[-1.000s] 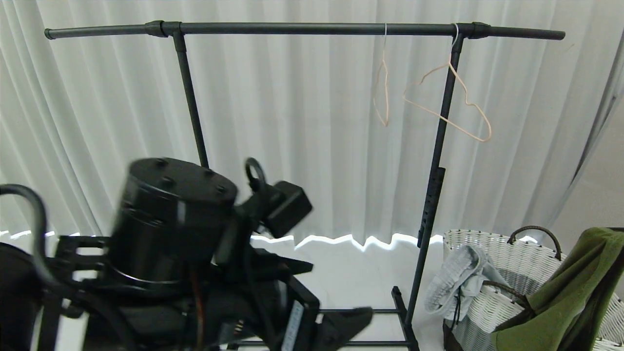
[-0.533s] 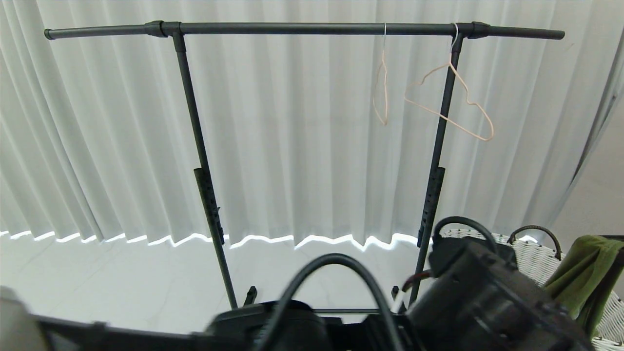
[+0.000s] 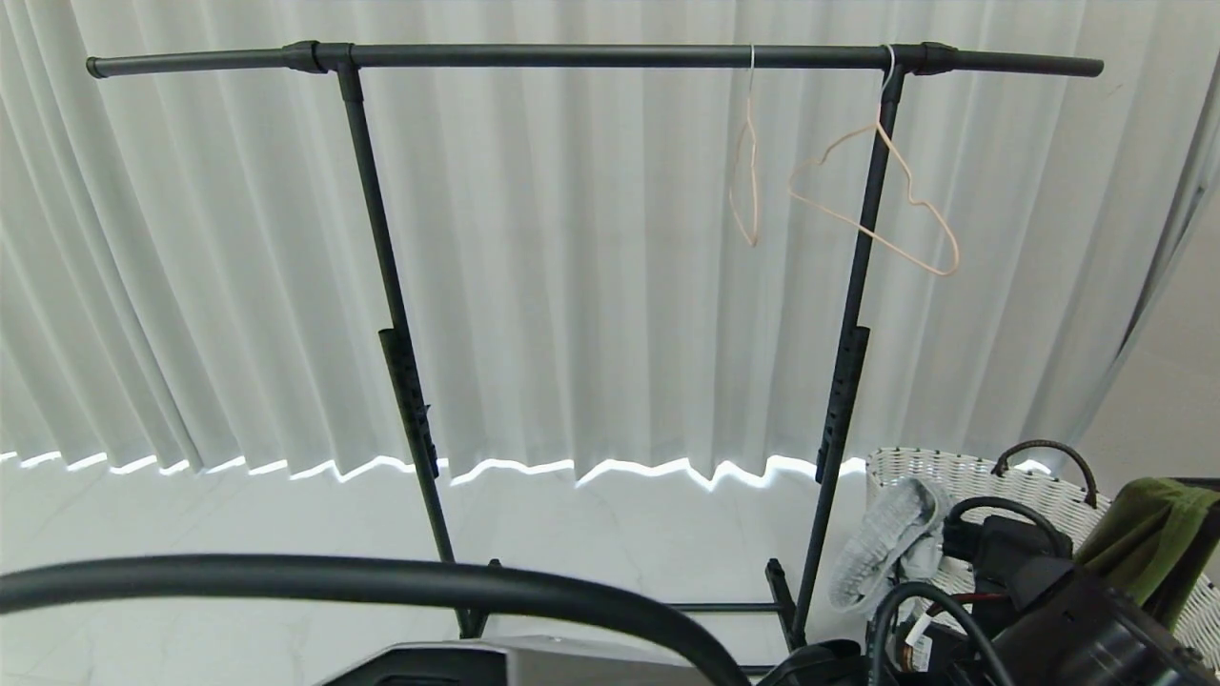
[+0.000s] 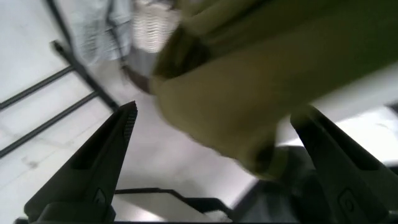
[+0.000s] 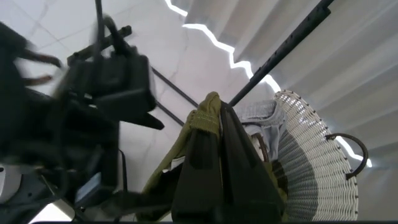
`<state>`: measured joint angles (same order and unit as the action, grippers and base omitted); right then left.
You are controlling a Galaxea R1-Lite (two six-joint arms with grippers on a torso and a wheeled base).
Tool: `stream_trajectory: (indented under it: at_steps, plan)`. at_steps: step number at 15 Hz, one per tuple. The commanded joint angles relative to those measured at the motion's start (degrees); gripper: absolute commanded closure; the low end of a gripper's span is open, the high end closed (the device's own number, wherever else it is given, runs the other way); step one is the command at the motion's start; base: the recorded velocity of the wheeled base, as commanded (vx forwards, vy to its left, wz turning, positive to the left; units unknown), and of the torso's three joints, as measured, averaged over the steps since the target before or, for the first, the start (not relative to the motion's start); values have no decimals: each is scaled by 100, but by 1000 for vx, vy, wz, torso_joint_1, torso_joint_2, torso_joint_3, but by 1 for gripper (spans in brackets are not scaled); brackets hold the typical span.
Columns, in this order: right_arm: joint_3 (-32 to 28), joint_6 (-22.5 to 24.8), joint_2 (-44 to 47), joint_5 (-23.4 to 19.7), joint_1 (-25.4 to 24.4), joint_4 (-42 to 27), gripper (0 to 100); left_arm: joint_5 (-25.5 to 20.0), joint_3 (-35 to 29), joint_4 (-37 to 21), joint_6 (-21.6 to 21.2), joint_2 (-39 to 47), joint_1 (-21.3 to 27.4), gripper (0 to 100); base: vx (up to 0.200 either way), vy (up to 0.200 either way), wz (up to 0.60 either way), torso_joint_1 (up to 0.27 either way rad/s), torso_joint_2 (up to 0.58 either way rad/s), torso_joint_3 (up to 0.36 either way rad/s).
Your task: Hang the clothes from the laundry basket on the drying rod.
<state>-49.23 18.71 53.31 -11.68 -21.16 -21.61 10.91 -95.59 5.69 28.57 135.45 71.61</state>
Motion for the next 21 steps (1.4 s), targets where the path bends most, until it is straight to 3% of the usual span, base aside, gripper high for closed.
stream_trajectory:
  at_steps: [1,9,10,16,21]
  plan:
    - [-8,1,-66,-1,-2,-1,100,34,-13,-7,8,298,-68,0,0,0,0,0,0,0]
    - [1,-26,-101,8,16,-10,100,-10,620,-51,-36,219,-112,0,0,0,0,0,0,0]
    - [1,-26,-101,8,16,-10,100,-10,682,-51,-36,184,-121,100,0,0,0,0,0,0]
    - [229,-175,-93,34,148,8,100,8,1710,-16,113,-783,-147,100,0,0,0,0,0,0]
    - [229,-157,-93,-98,227,966,100,-19,3406,-183,96,-3684,-639,100,0,0,0,0,0,0]
